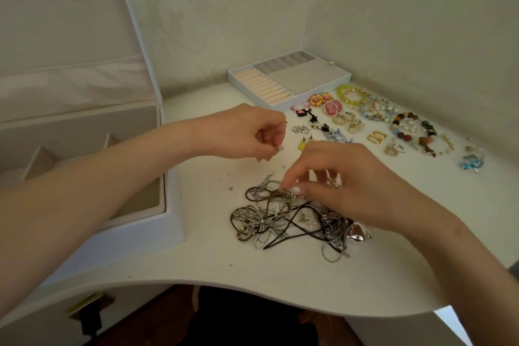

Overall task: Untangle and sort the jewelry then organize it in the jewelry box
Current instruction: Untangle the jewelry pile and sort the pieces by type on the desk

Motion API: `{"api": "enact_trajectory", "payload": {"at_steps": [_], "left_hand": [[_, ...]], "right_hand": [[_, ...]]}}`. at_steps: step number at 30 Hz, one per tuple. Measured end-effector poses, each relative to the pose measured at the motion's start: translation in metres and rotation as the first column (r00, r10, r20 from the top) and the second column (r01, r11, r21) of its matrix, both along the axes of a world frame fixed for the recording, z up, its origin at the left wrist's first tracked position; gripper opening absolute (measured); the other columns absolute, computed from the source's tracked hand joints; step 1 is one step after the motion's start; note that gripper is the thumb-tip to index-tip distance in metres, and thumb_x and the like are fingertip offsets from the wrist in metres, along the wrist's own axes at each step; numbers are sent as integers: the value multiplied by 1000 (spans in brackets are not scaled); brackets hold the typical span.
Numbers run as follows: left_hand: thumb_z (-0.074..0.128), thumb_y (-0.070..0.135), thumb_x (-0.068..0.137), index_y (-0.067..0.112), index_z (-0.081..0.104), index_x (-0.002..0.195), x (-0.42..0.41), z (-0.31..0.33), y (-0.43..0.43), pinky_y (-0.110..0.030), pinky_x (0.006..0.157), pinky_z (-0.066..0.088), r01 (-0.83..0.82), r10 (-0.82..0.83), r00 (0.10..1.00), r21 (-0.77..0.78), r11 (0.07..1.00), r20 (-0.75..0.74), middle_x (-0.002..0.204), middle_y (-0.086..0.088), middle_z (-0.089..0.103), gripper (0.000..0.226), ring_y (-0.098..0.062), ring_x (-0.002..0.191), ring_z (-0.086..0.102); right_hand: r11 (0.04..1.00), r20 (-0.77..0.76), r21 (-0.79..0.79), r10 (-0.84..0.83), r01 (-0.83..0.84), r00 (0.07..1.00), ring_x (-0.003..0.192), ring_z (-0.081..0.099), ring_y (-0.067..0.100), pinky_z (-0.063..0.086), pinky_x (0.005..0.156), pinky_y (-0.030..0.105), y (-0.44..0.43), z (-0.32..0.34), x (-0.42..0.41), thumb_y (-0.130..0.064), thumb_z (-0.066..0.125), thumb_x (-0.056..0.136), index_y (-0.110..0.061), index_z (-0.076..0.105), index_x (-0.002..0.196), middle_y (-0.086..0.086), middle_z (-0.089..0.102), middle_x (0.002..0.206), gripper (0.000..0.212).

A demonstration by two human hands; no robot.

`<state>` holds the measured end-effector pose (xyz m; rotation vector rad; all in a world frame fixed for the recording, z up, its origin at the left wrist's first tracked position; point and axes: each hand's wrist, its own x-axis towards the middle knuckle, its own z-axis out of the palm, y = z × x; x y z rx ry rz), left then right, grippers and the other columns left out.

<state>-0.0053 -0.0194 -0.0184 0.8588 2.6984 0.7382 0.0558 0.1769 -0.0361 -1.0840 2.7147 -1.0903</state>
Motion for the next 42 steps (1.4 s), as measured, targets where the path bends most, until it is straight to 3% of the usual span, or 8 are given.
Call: {"api": "enact_trajectory", "payload": {"at_steps": [6, 8, 11, 17, 28, 34, 38, 42], "left_hand": [[62, 18, 87, 20, 55, 84, -1, 0, -1, -10, 62, 43, -23, 23, 1000, 0, 1000, 4, 78, 7, 65, 7, 2, 65, 60], [62, 19, 87, 22, 54, 82, -1, 0, -1, -8, 60, 43, -32, 32, 999, 6, 999, 4, 76, 8, 65, 10, 2, 64, 60], [62, 19, 87, 21, 54, 83, -1, 1, -1, -10, 61, 44, -38, 38, 999, 6, 999, -7, 76, 7, 66, 9, 1, 63, 60], [63, 13, 85, 18, 55, 84, -3, 3, -2, -10, 58, 44, -66, 67, 997, 14, 998, -31, 78, 1, 66, 9, 1, 61, 59], [62, 11, 84, 18, 55, 85, -3, 4, -2, -12, 58, 43, -76, 76, 996, 0, 997, -51, 82, -2, 66, 10, -6, 66, 59], [63, 11, 84, 25, 52, 78, -4, 2, -3, -9, 56, 41, -73, 73, 996, -2, 997, -45, 78, 1, 65, 19, 1, 61, 56], [63, 11, 84, 22, 53, 80, -4, 2, -3, -11, 60, 42, -67, 67, 997, -2, 998, -42, 79, 2, 65, 16, -3, 65, 58], [64, 13, 85, 17, 56, 84, -3, 2, -3, -11, 60, 43, -52, 51, 998, -9, 999, -39, 76, 4, 66, 9, -2, 64, 61]], "right_hand": [[951, -54, 303, 86, -66, 995, 76, 48, 5, 42, 67, 24, -43, -4, 11, -52, 66, 80, -32, 63, 91, -13, 52, 76, 23], [945, -43, 321, 74, -56, 996, 77, 49, 5, 43, 68, 24, -47, -3, 13, -48, 65, 82, -31, 59, 89, -13, 55, 78, 19], [952, -22, 305, 36, -27, 999, 76, 54, 5, 46, 68, 22, -47, -3, 11, -33, 66, 84, -30, 61, 83, -13, 62, 80, 5], [996, 159, 68, -62, 51, 985, 59, 52, -2, 39, 57, 11, -36, 1, 7, -15, 72, 80, -22, 65, 73, -15, 60, 63, 12], [951, 268, -275, -65, 141, 961, 53, 48, 3, 40, 53, 12, -22, 7, 0, -7, 76, 76, -13, 65, 70, -17, 62, 59, 13], [982, 223, -162, -61, 99, 973, 52, 44, 2, 36, 53, 11, -36, -4, 6, -14, 77, 77, -23, 70, 72, -23, 59, 58, 13], [979, 214, -157, -97, 133, 972, 54, 46, 2, 35, 53, 8, -32, -3, 4, -13, 75, 80, -26, 73, 81, -16, 68, 70, 14], [976, 165, -80, -189, 204, 968, 52, 40, 4, 35, 51, 12, -6, 5, -2, -13, 76, 77, -35, 70, 71, -20, 63, 68, 24]]}}
